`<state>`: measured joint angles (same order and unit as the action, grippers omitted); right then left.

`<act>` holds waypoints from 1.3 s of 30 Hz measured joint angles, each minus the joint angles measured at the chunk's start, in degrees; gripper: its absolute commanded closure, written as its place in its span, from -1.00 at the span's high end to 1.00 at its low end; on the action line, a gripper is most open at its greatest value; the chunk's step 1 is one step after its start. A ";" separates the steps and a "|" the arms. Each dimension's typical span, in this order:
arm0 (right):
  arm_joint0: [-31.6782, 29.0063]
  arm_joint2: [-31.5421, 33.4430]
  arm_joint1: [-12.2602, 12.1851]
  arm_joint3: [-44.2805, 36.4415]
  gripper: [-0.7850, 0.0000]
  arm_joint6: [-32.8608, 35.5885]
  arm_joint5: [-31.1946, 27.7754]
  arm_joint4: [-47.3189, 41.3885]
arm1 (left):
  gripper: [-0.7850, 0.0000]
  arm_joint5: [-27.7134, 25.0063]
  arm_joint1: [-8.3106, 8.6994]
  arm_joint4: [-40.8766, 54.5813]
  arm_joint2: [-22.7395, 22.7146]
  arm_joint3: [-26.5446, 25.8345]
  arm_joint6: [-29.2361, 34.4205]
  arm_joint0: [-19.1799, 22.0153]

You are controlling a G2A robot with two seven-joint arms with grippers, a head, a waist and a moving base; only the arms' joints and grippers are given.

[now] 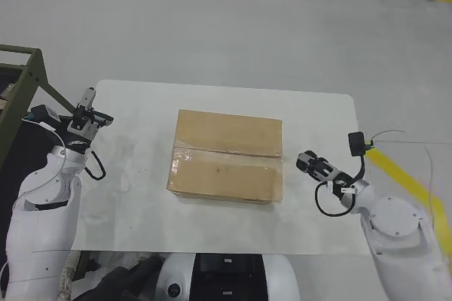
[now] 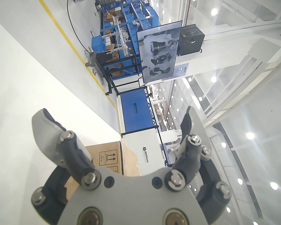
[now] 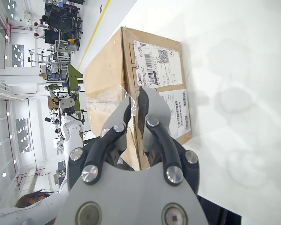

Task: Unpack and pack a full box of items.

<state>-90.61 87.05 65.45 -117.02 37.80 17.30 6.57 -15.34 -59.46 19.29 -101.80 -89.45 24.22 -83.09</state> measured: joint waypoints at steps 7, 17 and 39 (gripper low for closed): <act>0.96 0.70 -0.11 -2.91 -1.00 1.07 -2.14 -3.42 | 1.00 0.00 0.00 0.00 0.00 0.00 0.00 0.00; 13.63 -12.21 0.46 0.28 -1.00 5.50 3.99 2.65 | 1.00 0.00 0.00 0.00 0.00 0.00 0.00 0.00; 26.23 -23.14 2.01 14.72 -1.00 8.83 12.89 -1.67 | 1.00 0.00 0.00 0.00 0.00 0.00 0.00 0.00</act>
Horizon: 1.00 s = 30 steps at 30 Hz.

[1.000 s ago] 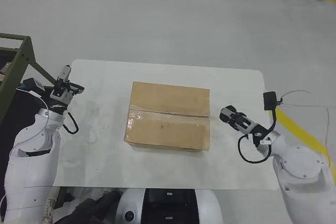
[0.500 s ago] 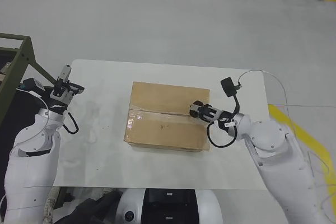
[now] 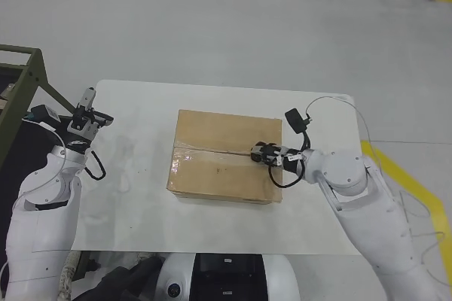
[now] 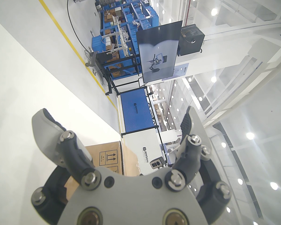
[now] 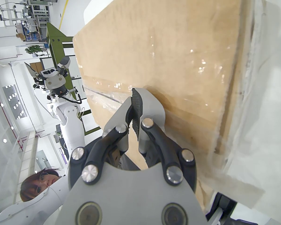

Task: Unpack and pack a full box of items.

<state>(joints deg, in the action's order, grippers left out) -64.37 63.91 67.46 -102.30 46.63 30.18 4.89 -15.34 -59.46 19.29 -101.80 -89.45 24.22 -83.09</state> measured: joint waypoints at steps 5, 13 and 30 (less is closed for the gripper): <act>-0.46 0.24 -0.17 0.94 -1.00 0.72 -0.20 -0.77 | 1.00 0.00 0.00 0.00 0.00 0.00 0.00 0.00; -0.16 1.42 -0.27 3.10 -1.00 2.01 -2.19 -4.86 | 1.00 0.00 0.00 0.00 0.00 0.00 0.00 0.00; -7.91 8.84 -2.06 0.20 -1.00 -0.56 -3.37 -5.98 | 1.00 0.00 0.00 0.00 0.00 0.00 0.00 0.00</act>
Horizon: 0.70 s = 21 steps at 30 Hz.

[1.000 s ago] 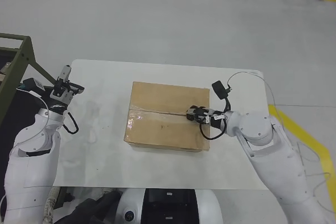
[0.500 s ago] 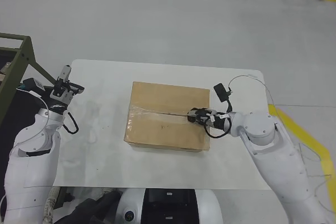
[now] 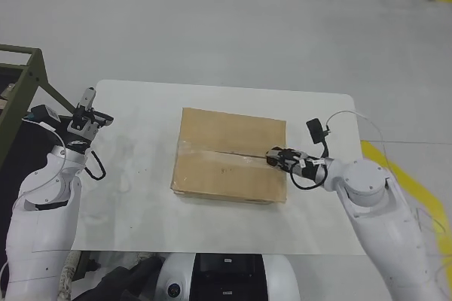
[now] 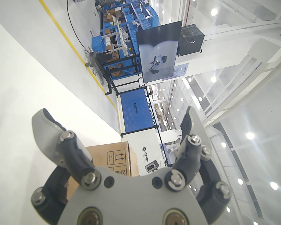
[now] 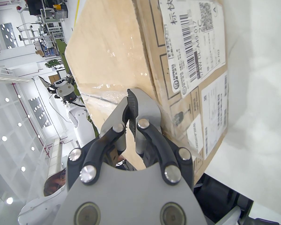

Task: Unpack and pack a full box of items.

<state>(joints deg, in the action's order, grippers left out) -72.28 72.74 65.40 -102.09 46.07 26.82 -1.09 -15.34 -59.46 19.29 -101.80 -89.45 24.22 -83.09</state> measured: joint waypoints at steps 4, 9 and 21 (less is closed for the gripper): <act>-1.58 1.62 -0.37 -1.93 -1.00 -0.67 -0.46 0.11 | 1.00 0.00 0.00 0.00 0.00 0.00 0.00 0.00; -2.98 3.39 -0.77 -3.70 -1.00 -0.93 -0.77 -0.09 | 1.00 0.00 0.00 0.00 0.00 0.00 0.00 0.00; 0.26 0.88 -0.53 1.10 -1.00 -0.75 -1.27 -2.70 | 1.00 0.00 0.00 0.00 0.00 0.00 0.00 0.00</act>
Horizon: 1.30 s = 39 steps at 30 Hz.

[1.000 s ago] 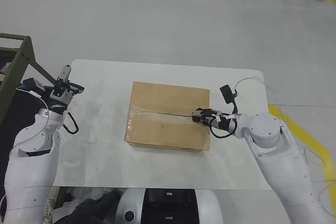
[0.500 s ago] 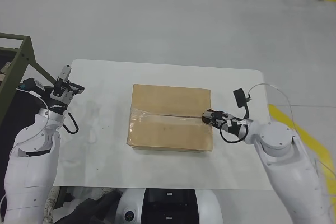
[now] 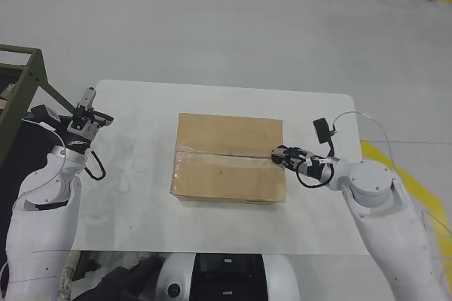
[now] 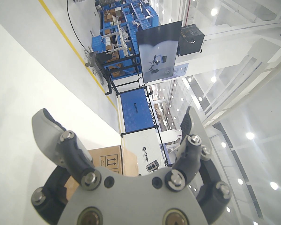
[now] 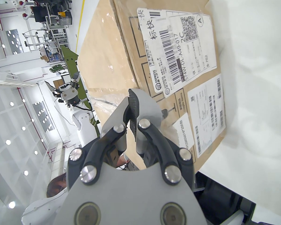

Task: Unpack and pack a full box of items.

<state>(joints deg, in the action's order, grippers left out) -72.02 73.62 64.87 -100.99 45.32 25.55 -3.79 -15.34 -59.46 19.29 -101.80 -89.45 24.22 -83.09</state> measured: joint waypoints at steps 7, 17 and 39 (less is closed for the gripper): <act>-0.26 -0.23 -0.16 -5.32 -1.00 -0.43 -0.89 -0.12 | 1.00 0.00 0.00 0.00 0.00 0.00 0.00 0.00; 9.24 -10.41 1.38 -5.22 -1.00 -1.46 2.04 2.27 | 1.00 0.00 0.00 0.00 0.00 0.00 0.00 0.00; 25.80 -33.59 10.40 9.24 -1.00 -14.04 5.47 -8.16 | 1.00 0.00 0.00 0.00 0.00 0.00 0.00 0.00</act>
<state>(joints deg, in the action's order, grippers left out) -46.22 40.03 75.27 -91.76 31.27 31.02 -11.95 -15.34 -59.46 19.29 -101.80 -89.45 24.22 -83.09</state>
